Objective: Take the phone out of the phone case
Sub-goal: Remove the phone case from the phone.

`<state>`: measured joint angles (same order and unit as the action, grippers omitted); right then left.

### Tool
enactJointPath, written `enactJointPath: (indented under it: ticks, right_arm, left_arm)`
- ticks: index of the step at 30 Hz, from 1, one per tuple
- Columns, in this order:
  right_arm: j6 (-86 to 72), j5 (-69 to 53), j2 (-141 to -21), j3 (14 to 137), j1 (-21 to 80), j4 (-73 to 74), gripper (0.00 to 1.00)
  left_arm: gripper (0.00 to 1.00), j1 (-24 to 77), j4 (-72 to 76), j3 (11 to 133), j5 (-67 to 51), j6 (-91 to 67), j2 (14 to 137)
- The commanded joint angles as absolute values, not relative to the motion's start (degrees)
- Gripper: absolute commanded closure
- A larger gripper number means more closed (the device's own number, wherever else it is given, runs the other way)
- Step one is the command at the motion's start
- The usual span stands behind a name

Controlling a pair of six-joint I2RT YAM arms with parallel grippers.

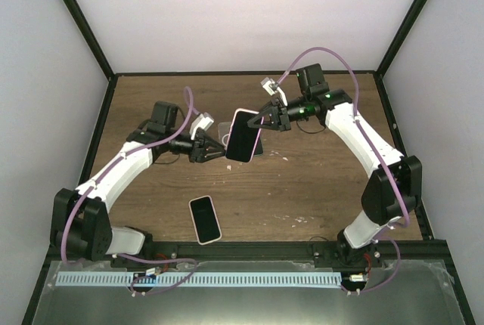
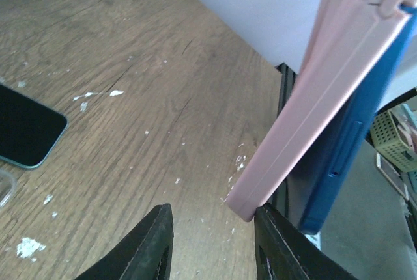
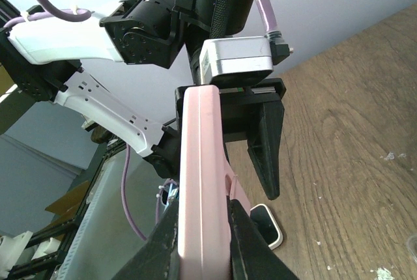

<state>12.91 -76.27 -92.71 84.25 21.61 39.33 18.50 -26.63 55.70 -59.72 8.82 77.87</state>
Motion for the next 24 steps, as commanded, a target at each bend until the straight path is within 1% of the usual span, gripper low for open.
enactJointPath:
  ticks: [1,7,11,16,21,24]
  right_arm:
    - [11.4,-87.6,-89.3,84.6,24.5,41.5,0.99]
    - [13.6,-85.1,-91.2,84.4,25.0,41.8,0.99]
    - [15.2,-84.9,-93.1,84.4,25.4,42.9,0.99]
    - [16.1,-82.8,-95.4,84.8,26.6,42.9,0.99]
    - [15.7,-83.2,-98.8,87.3,26.9,43.5,0.99]
    - [15.7,-81.4,-100.5,89.2,26.9,43.5,0.99]
  left_arm:
    - [0.63,20.3,-16.7,55.5,-62.1,4.8,75.2]
    - [0.63,23.3,-12.6,57.6,-64.3,-0.3,75.3]
    - [0.64,24.1,-9.8,58.3,-65.3,-3.7,75.5]
    - [0.72,24.3,-3.9,58.3,-65.1,-12.7,76.8]
    - [0.77,24.6,-3.4,59.2,-65.5,-15.5,78.4]
    - [0.85,24.1,-3.8,59.2,-66.0,-18.1,79.7]
